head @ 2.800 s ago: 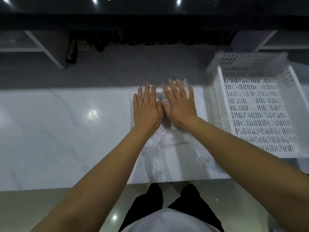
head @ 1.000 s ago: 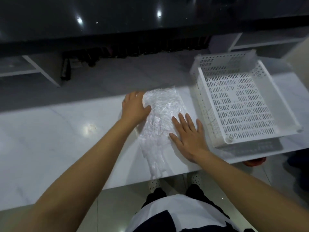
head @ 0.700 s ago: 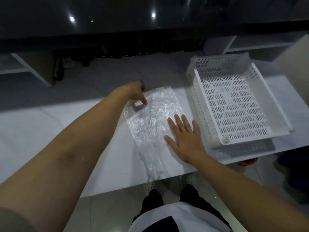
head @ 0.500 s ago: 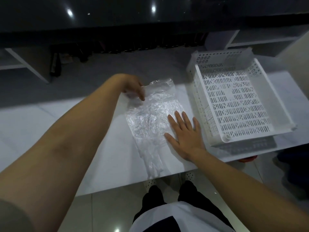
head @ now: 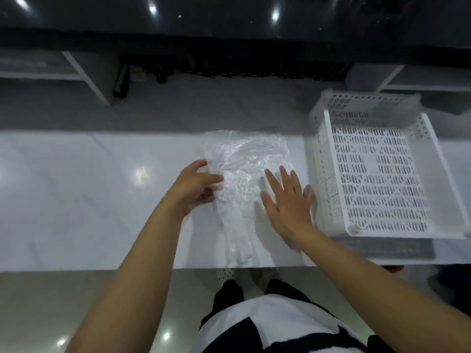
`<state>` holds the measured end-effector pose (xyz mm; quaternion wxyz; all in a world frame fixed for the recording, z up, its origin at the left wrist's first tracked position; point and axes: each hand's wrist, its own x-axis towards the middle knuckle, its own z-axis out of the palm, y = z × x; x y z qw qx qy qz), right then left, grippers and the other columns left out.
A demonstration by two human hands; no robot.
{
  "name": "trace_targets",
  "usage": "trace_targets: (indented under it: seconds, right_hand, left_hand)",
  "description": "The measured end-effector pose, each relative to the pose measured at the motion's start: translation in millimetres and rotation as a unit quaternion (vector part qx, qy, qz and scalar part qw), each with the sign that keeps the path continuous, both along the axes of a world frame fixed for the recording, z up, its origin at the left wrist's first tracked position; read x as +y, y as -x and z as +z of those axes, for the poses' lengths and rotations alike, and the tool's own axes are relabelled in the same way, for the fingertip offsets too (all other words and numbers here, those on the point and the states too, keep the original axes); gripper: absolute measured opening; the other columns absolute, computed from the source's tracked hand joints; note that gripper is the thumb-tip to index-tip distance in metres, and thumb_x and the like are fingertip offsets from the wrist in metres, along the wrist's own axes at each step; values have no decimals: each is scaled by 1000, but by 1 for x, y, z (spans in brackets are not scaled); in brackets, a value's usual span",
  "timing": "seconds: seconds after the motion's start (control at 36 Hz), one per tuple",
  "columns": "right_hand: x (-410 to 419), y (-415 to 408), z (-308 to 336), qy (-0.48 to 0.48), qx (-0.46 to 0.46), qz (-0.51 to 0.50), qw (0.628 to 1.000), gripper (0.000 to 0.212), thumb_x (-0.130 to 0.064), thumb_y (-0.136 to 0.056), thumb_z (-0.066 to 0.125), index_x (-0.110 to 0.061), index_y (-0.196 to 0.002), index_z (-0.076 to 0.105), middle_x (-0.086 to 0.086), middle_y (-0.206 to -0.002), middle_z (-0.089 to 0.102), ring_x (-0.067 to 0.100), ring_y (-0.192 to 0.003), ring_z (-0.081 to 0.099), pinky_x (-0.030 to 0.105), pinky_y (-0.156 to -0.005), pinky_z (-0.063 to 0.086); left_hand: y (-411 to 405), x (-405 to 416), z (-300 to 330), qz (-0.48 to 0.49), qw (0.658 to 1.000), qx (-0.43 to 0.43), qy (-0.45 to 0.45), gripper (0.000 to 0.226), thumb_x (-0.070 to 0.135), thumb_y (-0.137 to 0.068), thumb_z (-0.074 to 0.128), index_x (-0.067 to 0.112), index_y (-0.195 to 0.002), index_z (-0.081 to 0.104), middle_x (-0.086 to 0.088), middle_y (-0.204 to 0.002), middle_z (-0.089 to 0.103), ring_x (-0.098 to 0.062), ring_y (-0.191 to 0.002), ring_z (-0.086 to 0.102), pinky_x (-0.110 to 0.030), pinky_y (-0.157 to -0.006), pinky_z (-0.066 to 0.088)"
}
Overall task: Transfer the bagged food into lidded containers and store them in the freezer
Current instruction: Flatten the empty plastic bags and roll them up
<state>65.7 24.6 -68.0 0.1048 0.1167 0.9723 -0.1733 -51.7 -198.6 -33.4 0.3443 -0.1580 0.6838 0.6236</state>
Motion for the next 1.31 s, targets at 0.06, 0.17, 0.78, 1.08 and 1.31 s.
trace_targets:
  seconds: [0.06,0.17,0.78,1.08,1.31]
  right_hand:
    - [-2,13,2,-10,-5,1,1000,58,-57,-103,16,-45,-158,0,-5,-169,-10,19,-154,-15,58,-120,-6]
    - [-8,33,3,-41,-34,8,999,60,-60,-103,15,-45,-157,-6,-4,-168,-16,24,-154,-17,61,-119,-5]
    - [-67,3,-13,-53,-43,206,976,68,-61,-100,5,-33,-156,-21,-1,-165,-26,24,-150,-29,57,-119,-16]
    - [-70,20,3,-46,28,203,978,67,-61,-100,16,-38,-158,-8,-3,-168,-17,24,-152,-23,58,-117,-13]
    - [-65,52,-11,-57,-1,255,965,57,-53,-104,9,-42,-158,-6,-4,-168,-17,22,-152,-24,59,-119,-14]
  left_hand:
    - [-18,11,1,19,999,25,19,54,-1,-81,73,24,-126,58,-11,-83,75,-21,-65,67,-36,-61,61]
    - [-33,19,4,52,996,65,42,52,-12,-82,63,21,-123,60,-11,-83,77,-24,-67,68,-39,-64,56]
    - [-135,-61,0,216,963,119,107,51,32,-96,65,50,-139,46,8,-121,64,-8,-107,64,-24,-68,51]
    - [-97,-64,8,198,967,60,150,53,19,-85,79,20,-134,60,-9,-114,69,-17,-80,66,-27,-56,51]
    - [-75,-64,23,161,977,35,138,45,-4,-85,69,14,-127,64,-14,-83,72,-16,-56,65,-25,-50,54]
